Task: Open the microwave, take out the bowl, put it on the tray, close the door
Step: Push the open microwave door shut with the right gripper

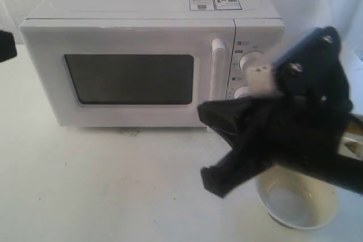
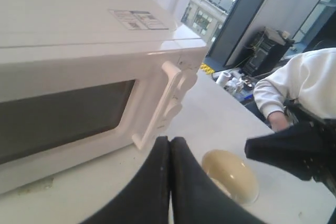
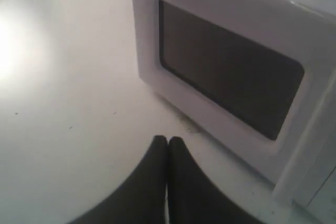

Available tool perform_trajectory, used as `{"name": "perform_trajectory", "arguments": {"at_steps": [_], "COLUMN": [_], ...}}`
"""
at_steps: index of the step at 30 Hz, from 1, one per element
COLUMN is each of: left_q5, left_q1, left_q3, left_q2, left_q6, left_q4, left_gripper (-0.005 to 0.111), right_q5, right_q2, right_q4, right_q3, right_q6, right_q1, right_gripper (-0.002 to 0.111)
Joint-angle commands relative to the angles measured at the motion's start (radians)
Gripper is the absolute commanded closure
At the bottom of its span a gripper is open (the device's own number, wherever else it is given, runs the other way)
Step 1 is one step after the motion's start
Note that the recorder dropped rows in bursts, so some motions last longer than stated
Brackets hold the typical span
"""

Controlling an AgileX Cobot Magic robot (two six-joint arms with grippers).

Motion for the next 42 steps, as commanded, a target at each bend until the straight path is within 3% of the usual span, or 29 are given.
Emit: {"name": "perform_trajectory", "arguments": {"at_steps": [1, 5, 13, 20, 27, 35, 38, 42], "left_q5": [-0.004, -0.004, -0.004, 0.011, 0.017, -0.014, -0.082, -0.156], "left_q1": [-0.002, -0.002, -0.002, -0.002, -0.002, -0.002, -0.002, -0.001], "left_q3": [0.036, 0.066, 0.109, 0.133, 0.160, 0.161, 0.161, 0.180], "left_q2": [-0.051, -0.089, -0.227, -0.370, -0.443, -0.446, -0.446, -0.446], "left_q6": [-0.104, -0.172, -0.275, -0.566, -0.625, -0.664, -0.664, -0.704], "left_q4": [0.097, 0.171, 0.262, 0.553, 0.581, 0.643, 0.718, 0.865], "left_gripper": [0.107, 0.107, 0.107, 0.107, 0.107, 0.107, 0.107, 0.107], "right_q5": [-0.131, -0.249, -0.301, -0.268, -0.205, -0.068, -0.083, -0.102], "right_q2": [0.145, 0.241, 0.418, 0.516, 0.594, 0.480, 0.325, 0.212], "right_q4": [0.010, 0.017, 0.117, 0.146, 0.146, 0.146, 0.146, 0.146], "right_q3": [-0.090, -0.151, -0.264, -0.338, -0.403, -0.372, -0.265, -0.210], "right_q6": [-0.088, -0.106, -0.187, -0.235, -0.235, -0.235, -0.235, -0.232], "right_q1": [-0.001, -0.021, -0.127, -0.207, -0.257, -0.215, -0.144, -0.140], "right_gripper": [0.108, 0.108, 0.108, 0.108, 0.108, 0.108, 0.108, 0.108]}}
